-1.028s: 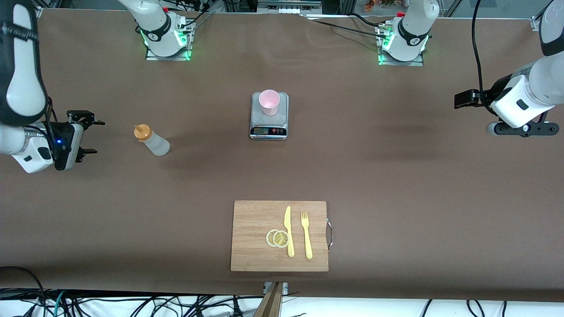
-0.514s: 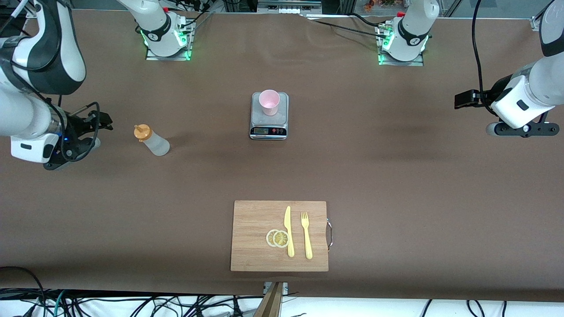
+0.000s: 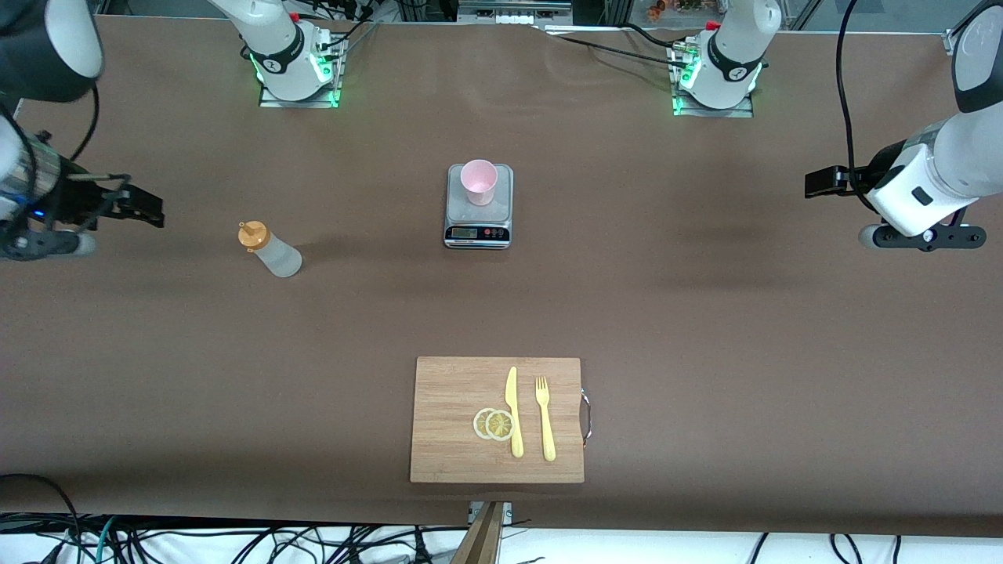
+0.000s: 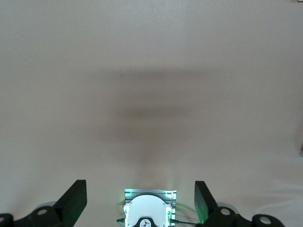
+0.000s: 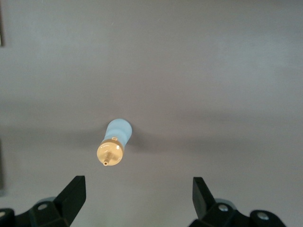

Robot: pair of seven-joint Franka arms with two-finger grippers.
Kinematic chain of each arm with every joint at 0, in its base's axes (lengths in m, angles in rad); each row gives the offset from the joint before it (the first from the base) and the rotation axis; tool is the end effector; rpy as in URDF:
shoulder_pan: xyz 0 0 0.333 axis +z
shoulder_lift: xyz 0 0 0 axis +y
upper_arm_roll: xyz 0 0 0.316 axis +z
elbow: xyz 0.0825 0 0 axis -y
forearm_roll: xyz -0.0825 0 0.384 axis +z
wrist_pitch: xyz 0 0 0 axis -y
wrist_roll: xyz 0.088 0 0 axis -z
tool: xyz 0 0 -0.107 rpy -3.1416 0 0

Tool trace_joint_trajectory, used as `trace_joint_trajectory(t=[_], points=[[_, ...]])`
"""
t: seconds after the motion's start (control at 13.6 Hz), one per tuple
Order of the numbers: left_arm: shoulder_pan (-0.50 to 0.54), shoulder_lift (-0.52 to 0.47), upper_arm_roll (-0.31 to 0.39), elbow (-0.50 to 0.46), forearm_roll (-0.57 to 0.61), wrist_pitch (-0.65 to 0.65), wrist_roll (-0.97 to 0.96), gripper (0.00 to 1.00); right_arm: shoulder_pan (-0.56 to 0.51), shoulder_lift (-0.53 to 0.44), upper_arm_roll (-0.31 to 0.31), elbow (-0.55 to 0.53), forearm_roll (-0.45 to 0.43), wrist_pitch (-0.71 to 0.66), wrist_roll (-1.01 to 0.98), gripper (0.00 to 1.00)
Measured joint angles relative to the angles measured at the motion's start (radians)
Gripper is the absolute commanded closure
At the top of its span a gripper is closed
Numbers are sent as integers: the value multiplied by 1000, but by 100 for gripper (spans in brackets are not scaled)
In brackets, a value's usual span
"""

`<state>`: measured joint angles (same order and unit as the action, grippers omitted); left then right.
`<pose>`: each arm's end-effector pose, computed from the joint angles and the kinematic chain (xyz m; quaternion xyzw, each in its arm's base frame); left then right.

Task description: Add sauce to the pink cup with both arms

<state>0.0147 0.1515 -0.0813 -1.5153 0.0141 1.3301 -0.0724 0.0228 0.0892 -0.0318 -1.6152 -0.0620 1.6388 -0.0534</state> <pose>0.5661 -0.0328 0.5484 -0.9859 -0.0028 0.1668 0.0125 0.5826 -0.0108 0.5587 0.9986 0.0253 -0.0337 0.0312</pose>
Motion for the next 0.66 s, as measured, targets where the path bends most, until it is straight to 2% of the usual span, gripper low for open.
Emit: trace_joint_trajectory(t=[0.22, 0.51, 0.66], points=[[-2, 0, -6, 3, -1, 1, 0, 0, -8, -20, -27, 42, 4, -14, 5, 0], [-2, 0, -6, 4, -2, 1, 0, 0, -8, -19, -55, 53, 87, -34, 18, 0], [-2, 0, -6, 5, -2, 1, 0, 0, -8, -18, -66, 53, 96, -35, 17, 0]])
